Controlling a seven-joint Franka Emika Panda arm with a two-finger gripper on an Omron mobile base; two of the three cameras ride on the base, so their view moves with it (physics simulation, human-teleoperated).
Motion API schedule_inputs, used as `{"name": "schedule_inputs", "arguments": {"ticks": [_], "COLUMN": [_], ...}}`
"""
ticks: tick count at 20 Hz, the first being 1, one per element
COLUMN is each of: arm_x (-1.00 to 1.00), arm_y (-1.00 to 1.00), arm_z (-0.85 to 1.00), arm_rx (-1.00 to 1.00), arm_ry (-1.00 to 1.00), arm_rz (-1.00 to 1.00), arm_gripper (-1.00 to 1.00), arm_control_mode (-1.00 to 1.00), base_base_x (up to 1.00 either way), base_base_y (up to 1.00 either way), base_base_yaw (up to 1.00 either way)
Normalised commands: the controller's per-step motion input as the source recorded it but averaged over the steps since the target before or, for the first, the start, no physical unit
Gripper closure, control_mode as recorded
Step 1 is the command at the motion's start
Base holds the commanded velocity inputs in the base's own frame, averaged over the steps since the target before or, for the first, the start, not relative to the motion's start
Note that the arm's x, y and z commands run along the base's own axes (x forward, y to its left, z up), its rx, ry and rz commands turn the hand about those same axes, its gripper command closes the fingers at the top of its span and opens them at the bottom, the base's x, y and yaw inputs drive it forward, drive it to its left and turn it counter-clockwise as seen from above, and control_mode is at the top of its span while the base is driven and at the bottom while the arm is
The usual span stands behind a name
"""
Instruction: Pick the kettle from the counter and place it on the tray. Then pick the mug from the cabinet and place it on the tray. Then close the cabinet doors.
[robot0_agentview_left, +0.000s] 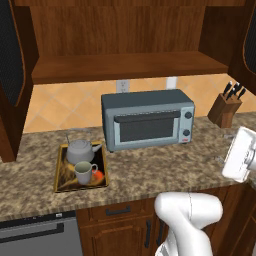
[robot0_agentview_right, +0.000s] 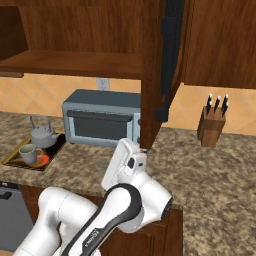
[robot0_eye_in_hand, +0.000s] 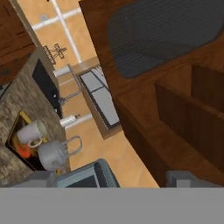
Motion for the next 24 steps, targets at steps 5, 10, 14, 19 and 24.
{"name": "schedule_inputs", "arguments": {"ticks": [5,10,14,19,24], "arm_x": [0.00,0.00,0.00,0.00,0.00], "arm_y": [-0.66,-0.65,-0.70,-0.59,-0.35], "arm_z": [0.00,0.00,0.21,0.42,0.10], "arm_rx": [0.06,0.05,0.07,0.06,0.03], "arm_ry": [-0.16,-0.14,-0.17,-0.14,-0.03], "arm_rz": [-0.02,0.00,0.00,0.00,0.00], "arm_gripper": [-1.00,-1.00,-1.00,-1.00,-1.00], "arm_control_mode": [-1.00,-1.00,-1.00,-1.00,-1.00], "base_base_x": [0.00,0.00,0.00,0.00,0.00], "base_base_y": [0.00,0.00,0.00,0.00,0.00], "base_base_yaw": [0.00,0.00,0.00,0.00,0.00]}}
